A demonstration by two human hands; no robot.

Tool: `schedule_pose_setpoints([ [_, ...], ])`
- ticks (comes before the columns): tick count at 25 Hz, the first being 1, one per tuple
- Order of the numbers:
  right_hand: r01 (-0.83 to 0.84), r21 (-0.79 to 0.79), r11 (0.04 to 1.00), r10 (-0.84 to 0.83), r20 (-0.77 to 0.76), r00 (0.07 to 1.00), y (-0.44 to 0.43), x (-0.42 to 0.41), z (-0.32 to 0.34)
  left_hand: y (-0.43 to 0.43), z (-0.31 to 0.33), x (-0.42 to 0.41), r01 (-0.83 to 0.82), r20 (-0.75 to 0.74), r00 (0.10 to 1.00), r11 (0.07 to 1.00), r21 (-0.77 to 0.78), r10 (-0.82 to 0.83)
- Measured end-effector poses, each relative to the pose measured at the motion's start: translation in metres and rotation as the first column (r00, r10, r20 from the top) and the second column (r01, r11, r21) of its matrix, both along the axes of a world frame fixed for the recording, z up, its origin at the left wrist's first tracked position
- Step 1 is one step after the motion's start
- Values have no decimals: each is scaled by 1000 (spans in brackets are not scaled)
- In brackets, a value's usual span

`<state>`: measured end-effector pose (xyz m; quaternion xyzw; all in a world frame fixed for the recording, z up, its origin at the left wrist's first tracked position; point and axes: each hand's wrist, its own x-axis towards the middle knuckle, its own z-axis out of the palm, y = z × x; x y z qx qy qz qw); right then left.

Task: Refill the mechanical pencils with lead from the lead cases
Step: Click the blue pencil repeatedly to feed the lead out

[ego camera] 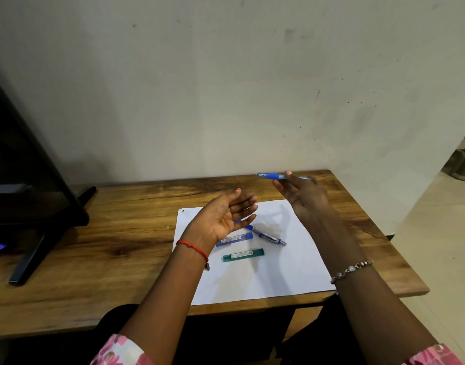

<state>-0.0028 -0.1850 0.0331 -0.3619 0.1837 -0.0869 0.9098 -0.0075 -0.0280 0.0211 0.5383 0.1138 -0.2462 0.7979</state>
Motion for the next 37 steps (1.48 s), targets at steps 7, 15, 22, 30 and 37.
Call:
schedule_pose_setpoints([
  [7, 243, -895, 374, 201, 334, 921, 11, -6, 2, -7, -3, -2, -84, -107, 990, 996, 30, 87],
  [15, 177, -905, 386, 219, 276, 936, 23, -4, -1, -9, -6, -4, -48, -120, 992, 999, -12, 46],
  [22, -278, -248, 928, 332, 212, 919, 13, -8, 4, -17, -14, -9, 35, -125, 991, 998, -47, -41],
  [30, -205, -264, 942, 250, 147, 957, 5, -14, 14, -31, -20, -20, 132, -161, 979, 991, 16, -127],
  [37, -198, -253, 947, 242, 158, 957, 4, -17, 22, -34, -21, -24, 168, -174, 971, 986, 7, -164],
])
